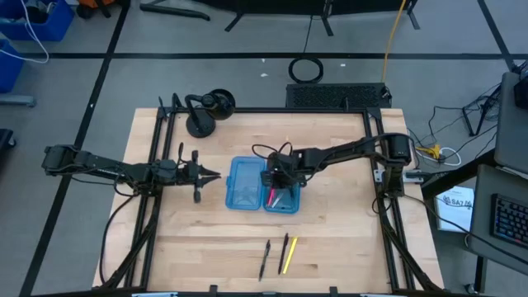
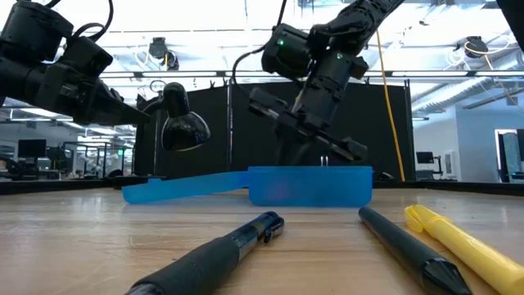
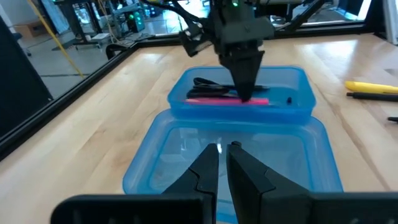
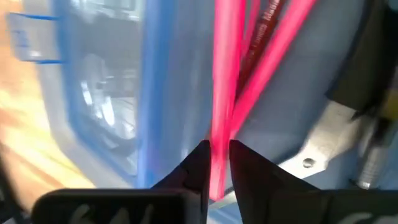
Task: Pick & place school supplies into a supply box
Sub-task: Put the pink pen into the blue supply box, then put the left black pen into the blue supply box
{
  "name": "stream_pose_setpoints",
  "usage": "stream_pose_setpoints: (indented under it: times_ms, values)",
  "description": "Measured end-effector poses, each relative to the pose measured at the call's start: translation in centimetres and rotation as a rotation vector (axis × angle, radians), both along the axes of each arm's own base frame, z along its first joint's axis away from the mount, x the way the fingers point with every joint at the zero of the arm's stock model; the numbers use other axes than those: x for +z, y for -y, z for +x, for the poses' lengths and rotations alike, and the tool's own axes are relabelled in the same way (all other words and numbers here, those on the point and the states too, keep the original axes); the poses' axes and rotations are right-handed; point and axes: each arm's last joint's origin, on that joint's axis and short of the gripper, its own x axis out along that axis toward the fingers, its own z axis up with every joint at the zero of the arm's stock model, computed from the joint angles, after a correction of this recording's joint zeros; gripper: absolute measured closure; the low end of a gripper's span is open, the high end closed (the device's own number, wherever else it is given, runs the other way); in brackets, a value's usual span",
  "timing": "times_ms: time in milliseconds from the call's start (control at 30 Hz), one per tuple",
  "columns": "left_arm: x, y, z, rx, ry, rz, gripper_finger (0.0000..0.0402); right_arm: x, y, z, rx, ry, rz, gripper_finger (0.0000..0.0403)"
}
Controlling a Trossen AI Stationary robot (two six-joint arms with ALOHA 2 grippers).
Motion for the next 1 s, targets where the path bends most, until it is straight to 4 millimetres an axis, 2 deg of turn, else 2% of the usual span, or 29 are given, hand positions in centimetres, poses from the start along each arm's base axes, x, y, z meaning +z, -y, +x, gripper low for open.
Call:
stream_pose_setpoints:
  times_ms: [267,333,400,467,567,667,733,900,1000]
  values:
    - [0.0,0.0,0.0,-0.013,0.001,-0.008,0.0364,1.2,-0.1,-0.4,-0.007,0.011,-0.054,0.0327]
    - [0.0,0.1,0.0,-0.018,0.0,-0.012,0.0364,2.3,-0.4,-0.6,0.011,0.042,-0.067,0.0325]
    - [0.0,0.1,0.0,-0.02,0.0,-0.012,0.0364,4.1,-0.7,-1.1,0.044,0.097,-0.115,0.0324]
    - [0.0,0.1,0.0,-0.019,-0.002,-0.012,0.0364,6.5,-1.1,-1.8,0.109,0.167,-0.22,0.0325]
    - [0.0,0.1,0.0,-0.019,-0.002,-0.012,0.0364,10.8,-2.0,-3.6,0.249,0.286,-0.481,0.0332]
    - [0.1,0.1,0.0,-0.017,0.011,-0.012,0.0364,14.8,-3.7,-6.0,0.386,0.363,-0.774,0.0343]
    - [0.2,0.0,0.0,-0.003,0.021,-0.033,0.0364,16.6,-5.1,-7.5,0.48,0.386,-0.92,0.0351]
    - [0.1,0.1,0.0,0.01,0.024,-0.164,0.0364,19.3,-8.2,-10.4,0.692,0.485,-1.113,0.0372]
    - [0.0,0.2,0.0,-0.019,0.028,-0.285,0.0364,18.5,-10.2,-11.5,0.819,0.472,-1.226,0.0395]
